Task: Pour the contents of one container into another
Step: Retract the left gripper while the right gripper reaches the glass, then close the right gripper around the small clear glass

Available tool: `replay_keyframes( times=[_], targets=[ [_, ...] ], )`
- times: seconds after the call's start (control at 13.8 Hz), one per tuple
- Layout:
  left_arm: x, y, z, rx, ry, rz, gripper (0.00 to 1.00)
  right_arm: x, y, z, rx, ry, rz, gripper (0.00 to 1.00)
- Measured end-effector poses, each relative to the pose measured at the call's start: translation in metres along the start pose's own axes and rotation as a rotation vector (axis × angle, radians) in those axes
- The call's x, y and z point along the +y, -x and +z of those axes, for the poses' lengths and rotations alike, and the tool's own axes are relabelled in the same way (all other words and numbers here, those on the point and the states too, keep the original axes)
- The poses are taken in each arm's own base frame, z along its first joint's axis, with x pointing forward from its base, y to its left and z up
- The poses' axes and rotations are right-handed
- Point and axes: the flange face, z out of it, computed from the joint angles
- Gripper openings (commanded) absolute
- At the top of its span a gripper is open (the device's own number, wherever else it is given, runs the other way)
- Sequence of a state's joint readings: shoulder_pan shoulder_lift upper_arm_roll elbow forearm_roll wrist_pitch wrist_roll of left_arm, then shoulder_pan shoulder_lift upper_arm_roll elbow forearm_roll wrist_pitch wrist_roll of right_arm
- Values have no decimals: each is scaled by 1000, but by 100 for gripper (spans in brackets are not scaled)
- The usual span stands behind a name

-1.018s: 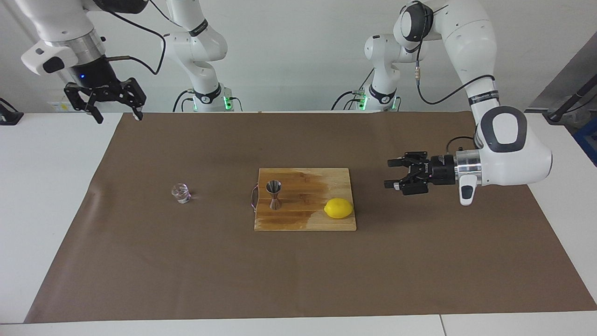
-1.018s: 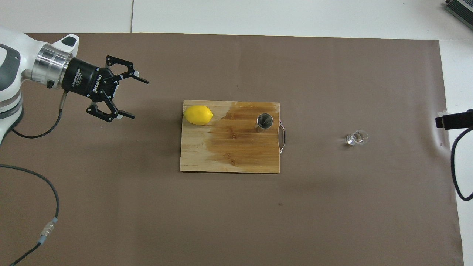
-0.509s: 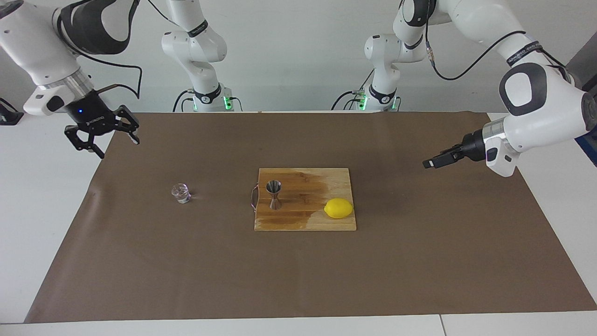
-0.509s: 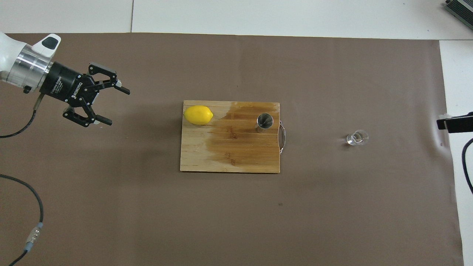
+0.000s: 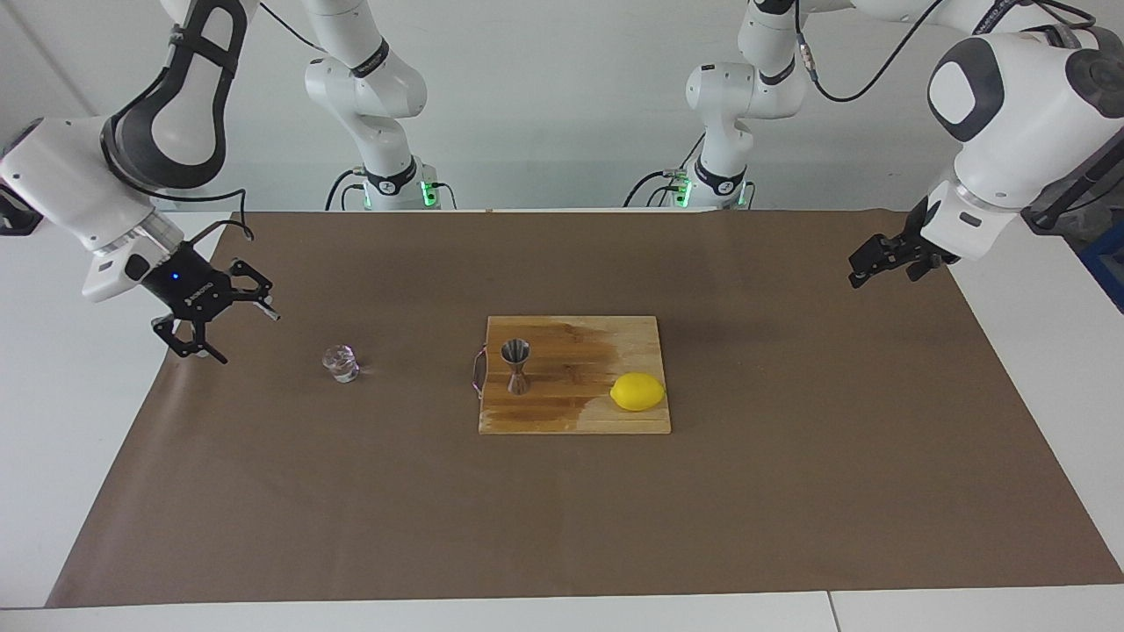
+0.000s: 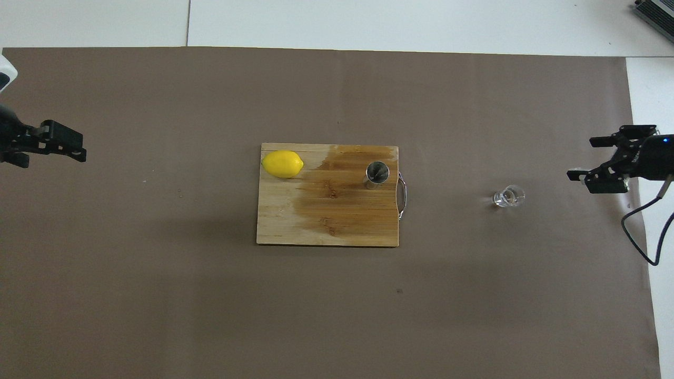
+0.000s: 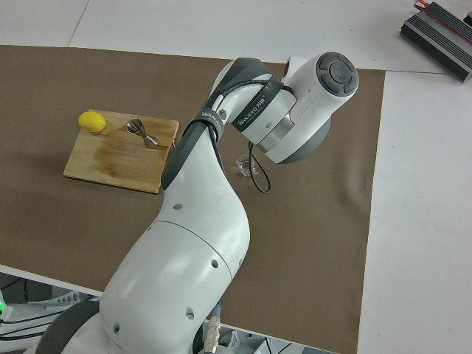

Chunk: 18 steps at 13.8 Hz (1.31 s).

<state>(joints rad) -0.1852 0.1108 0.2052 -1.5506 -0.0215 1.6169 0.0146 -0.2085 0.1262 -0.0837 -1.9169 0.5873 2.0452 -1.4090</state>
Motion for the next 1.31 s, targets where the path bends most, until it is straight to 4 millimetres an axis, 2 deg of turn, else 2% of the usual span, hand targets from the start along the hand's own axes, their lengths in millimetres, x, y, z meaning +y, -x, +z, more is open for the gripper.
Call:
replay_keyframes(
  times=[0.29, 0.51, 0.8, 1.09, 1.31],
  targets=[
    [-3, 26, 15, 41, 8, 40, 100, 14, 34, 40, 109, -84, -132, 100],
    [-1, 21, 8, 112, 6, 57, 100, 4, 57, 79, 221, -187, -136, 100],
    [23, 19, -4, 174, 6, 101, 100, -8, 81, 117, 246, -276, -200, 100],
    [23, 19, -6, 180, 7, 101, 100, -7, 105, 139, 263, -318, -267, 100],
    [23, 20, -6, 179, 6, 104, 100, -7, 114, 154, 275, -330, -309, 100]
  ],
)
